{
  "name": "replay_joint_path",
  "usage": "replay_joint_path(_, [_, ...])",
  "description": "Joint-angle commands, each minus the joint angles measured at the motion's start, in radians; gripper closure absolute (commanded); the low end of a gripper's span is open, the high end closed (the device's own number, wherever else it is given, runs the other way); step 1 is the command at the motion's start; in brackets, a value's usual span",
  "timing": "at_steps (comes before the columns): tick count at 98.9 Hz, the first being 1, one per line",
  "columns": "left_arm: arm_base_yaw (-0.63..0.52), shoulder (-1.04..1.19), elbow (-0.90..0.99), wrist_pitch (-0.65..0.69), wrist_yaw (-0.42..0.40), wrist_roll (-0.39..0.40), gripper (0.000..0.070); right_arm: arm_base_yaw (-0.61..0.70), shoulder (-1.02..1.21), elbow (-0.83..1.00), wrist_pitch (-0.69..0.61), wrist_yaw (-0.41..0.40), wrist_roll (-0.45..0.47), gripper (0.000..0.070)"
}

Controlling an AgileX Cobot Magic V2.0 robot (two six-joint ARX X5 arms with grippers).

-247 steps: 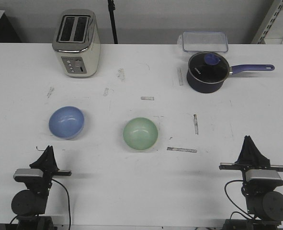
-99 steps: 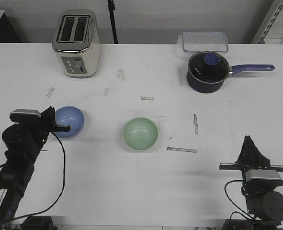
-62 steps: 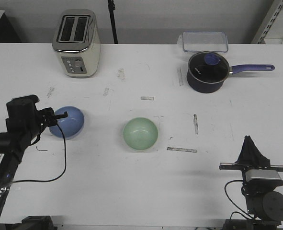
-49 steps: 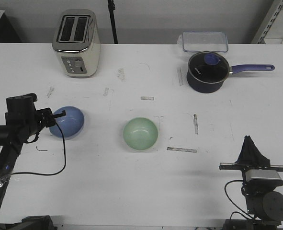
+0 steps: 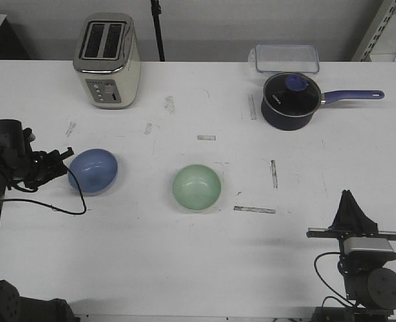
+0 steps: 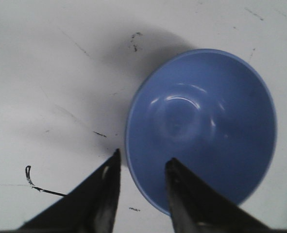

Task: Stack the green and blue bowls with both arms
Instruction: 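Grip the blue bowl rim with the left gripper and lift it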

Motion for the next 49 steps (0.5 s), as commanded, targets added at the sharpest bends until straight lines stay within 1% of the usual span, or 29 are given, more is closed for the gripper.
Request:
replay_joint_path(1, [0.007,0.028,0.018,-0.004,0.01,0.016,0.0368,0.0,-0.003,0.005,0.009,0.0,0.011,0.0688])
replay_joint_path(13, [0.008,0.064,0.018,0.0,0.01,0.019,0.024,0.0,-0.003,0.005,0.009,0.0,0.011,0.0688])
replay_joint_path(18, [0.008,0.081,0.018,0.002,0.01,0.023,0.0217,0.0,-0.003,0.005,0.008,0.0,0.011,0.0688])
replay_joint_path(49, [-0.007,0.201,0.018,0.047,0.01,0.032,0.0216,0.0,-0.003,0.005,0.009,0.0,0.011,0.0688])
